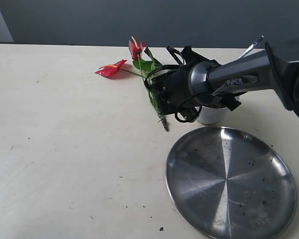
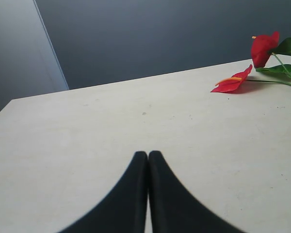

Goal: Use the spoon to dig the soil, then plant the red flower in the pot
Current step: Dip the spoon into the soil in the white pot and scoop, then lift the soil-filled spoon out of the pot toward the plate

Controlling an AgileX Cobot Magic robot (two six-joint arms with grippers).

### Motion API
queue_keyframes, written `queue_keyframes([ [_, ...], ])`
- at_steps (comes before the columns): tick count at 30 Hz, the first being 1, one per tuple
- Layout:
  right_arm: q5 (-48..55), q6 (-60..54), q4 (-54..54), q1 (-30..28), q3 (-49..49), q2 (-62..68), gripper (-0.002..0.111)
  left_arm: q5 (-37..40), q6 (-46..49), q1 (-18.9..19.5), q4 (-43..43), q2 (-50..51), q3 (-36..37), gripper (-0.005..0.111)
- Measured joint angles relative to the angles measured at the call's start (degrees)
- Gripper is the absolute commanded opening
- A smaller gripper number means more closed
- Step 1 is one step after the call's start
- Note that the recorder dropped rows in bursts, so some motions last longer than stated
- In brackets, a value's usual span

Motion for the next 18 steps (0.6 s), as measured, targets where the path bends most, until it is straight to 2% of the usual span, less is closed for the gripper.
queue_keyframes([
  [11,-0.5,0.0,0.4,0.0,0.3,-3.5,-0.001,0.0,0.0,0.0,0.0,0.0,0.0,0.002],
  [18,-0.7,0.0,-3.0,-1.1,7.0,-6.8,-0.001,0.0,0.0,0.0,0.0,0.0,0.0,0.002],
])
